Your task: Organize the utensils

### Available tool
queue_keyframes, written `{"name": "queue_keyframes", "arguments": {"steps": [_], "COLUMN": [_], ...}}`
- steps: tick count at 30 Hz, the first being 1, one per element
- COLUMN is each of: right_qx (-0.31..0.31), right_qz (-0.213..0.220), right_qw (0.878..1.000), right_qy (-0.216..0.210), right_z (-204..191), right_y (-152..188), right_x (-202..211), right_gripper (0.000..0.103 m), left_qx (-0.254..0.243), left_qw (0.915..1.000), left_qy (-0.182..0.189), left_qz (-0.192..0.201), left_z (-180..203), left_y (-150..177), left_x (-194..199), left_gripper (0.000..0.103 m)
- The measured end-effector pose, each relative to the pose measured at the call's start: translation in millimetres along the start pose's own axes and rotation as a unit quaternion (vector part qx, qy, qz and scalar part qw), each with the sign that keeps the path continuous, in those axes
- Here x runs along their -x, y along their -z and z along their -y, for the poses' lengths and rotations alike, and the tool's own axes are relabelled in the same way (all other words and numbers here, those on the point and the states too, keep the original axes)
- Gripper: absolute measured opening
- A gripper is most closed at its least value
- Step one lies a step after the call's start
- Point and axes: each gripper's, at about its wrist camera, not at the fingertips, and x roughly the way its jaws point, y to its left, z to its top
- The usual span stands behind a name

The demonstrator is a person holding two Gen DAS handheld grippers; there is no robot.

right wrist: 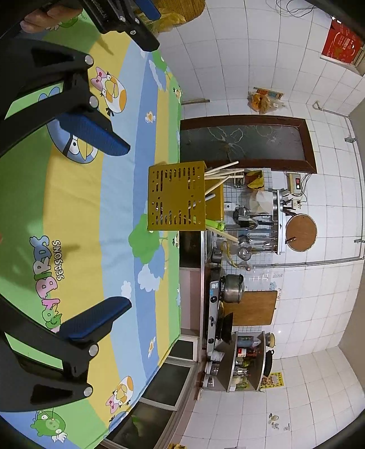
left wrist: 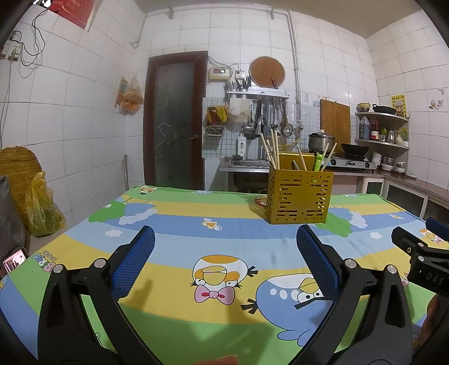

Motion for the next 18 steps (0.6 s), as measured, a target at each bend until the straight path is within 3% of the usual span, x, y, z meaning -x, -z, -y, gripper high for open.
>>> {"name": "queue_keyframes", "arguments": {"steps": [18], "right_qx": [0.0], "right_qz": [0.0], "right_qw": [1.0], "right_qy": [0.0], "right_z": [-0.3], "right_y": [0.0], "right_x": [-0.1], "right_gripper": [0.098], "left_qx": [-0.002], "left_qw": [0.9999], "left_qy": [-0.002], "left_qz": [0.01], "left_z": [1.8], "left_y": [-1.4], "left_x": [4.7], "left_gripper": [0.098]}}
